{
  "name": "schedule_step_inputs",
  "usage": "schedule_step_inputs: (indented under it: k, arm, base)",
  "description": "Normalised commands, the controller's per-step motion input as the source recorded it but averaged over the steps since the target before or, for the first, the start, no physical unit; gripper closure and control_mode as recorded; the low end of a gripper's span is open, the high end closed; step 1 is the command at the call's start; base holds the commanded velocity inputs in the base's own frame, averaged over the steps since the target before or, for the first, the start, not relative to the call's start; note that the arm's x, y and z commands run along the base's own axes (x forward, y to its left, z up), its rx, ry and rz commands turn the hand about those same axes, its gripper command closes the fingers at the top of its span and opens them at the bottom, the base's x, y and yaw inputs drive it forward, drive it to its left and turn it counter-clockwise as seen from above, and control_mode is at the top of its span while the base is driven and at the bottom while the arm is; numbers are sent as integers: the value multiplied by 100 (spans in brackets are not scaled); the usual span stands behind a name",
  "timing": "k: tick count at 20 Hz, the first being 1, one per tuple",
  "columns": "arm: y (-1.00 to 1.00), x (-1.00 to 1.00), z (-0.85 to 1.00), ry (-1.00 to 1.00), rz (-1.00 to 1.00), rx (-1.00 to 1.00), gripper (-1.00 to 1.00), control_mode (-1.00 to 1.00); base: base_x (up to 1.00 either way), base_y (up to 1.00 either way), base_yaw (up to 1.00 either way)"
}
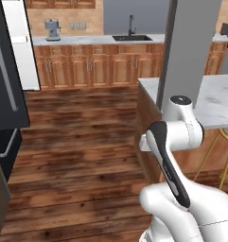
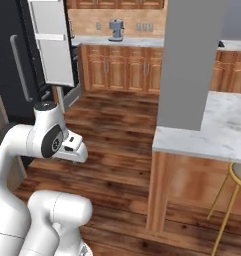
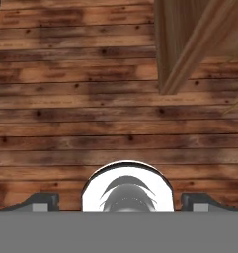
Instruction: Place the cold items (carrot and mushroom) from the fridge in one tupperware on the dining counter. Place the warm items (kebab skewer and hot dog) in the stove area in another tupperware.
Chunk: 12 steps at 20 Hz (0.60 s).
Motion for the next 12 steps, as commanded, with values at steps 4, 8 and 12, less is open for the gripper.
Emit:
schedule_step_inputs:
  k: [4,8,12]
  arm:
    - [0,0,0,0,0,0,-100,100]
    - [0,0,0,0,0,0,-100,100]
    - [0,0,0,0,0,0,-100,100]
  base:
    - [21,41,-7]
    - [65,13,-20]
    - [66,5,-17]
